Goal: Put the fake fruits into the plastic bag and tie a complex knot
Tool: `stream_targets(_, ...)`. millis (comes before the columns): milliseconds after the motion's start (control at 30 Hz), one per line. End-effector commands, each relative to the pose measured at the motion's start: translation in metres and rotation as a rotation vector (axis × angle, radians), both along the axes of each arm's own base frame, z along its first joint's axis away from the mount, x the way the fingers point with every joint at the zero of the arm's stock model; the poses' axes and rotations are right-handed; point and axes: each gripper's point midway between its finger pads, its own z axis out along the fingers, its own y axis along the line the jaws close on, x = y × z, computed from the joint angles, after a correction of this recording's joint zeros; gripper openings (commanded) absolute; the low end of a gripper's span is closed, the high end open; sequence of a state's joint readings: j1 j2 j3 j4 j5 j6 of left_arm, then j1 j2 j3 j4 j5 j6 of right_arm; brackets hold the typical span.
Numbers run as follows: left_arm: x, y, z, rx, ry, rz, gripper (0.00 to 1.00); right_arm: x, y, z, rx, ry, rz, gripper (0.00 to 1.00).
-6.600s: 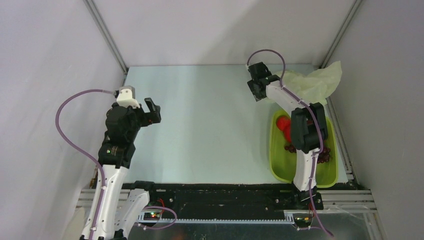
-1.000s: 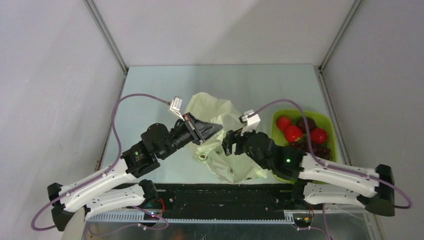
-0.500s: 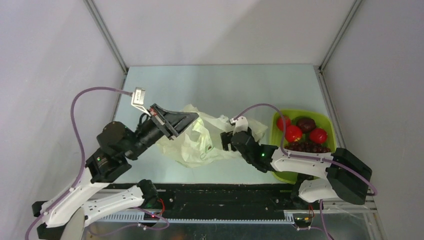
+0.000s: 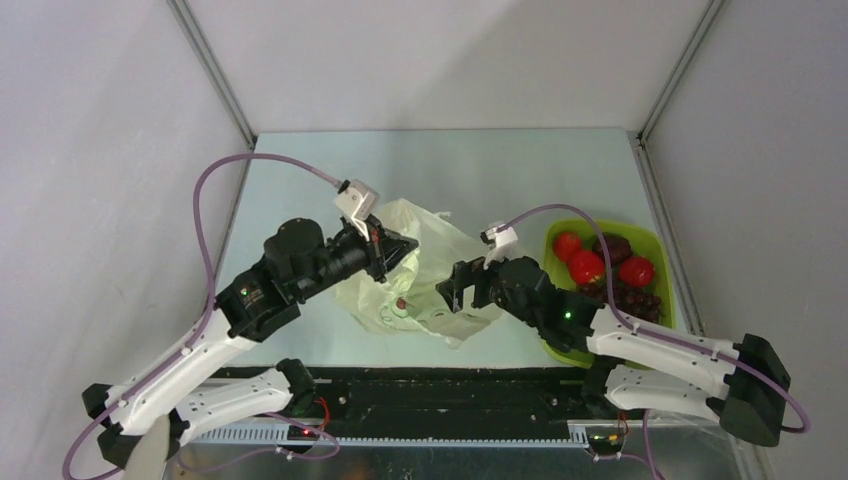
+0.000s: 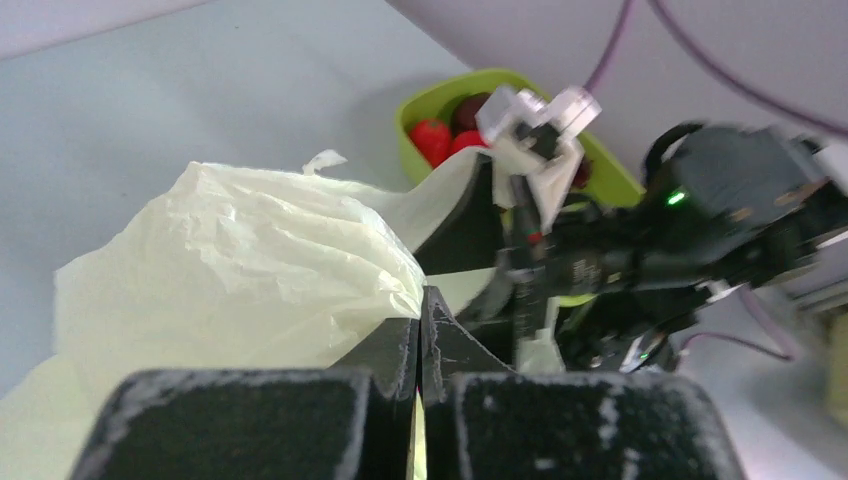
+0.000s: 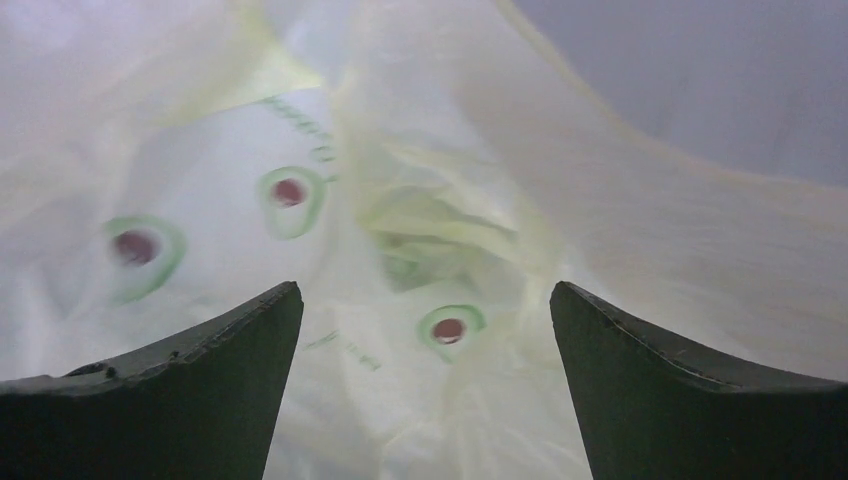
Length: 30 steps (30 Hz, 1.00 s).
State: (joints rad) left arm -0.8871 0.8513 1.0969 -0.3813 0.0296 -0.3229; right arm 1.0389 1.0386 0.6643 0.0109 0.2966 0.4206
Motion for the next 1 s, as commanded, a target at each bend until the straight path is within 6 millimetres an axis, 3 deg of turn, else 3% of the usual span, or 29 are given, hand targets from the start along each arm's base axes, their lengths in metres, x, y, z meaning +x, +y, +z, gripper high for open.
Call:
stream_targets(0,0.008,0.007,0.010,0.027,-0.191,-0.025,0.00,-0.034,0.021,0.037,0.137,0.056,0.173,1.00)
stream_targets(100,0.008,0.006,-0.003,0.035,-0.203,-0.052,0.00,-0.053,0.023,0.059,0.188,0.058,0.236,1.00)
stream_targets(300,0.011,0.018,-0.007,0.003,-0.247,-0.012,0.00,-0.069,0.012,0.119,0.258,0.019,0.281,0.99)
stream_targets(400,0.016,0.024,-0.013,0.002,-0.236,0.027,0.00,-0.075,0.005,0.127,0.224,0.023,0.286,1.00)
stream_targets(567,0.020,0.026,-0.015,0.005,-0.205,0.053,0.00,-0.073,-0.009,0.162,0.259,-0.012,0.242,0.99)
stream_targets(700,0.024,0.032,-0.010,0.005,-0.178,0.102,0.00,-0.044,-0.046,0.164,0.165,-0.035,0.013,0.99)
stream_targets(733,0.025,0.033,-0.004,-0.003,-0.176,0.113,0.00,-0.035,-0.062,0.156,0.107,-0.035,-0.074,0.99)
stream_targets(900,0.026,0.039,0.008,-0.011,-0.093,0.162,0.00,-0.010,-0.129,0.161,0.050,-0.017,-0.338,0.98)
stream_targets(967,0.025,0.040,0.014,-0.028,-0.081,0.167,0.00,-0.003,-0.154,0.147,-0.006,0.017,-0.436,0.98)
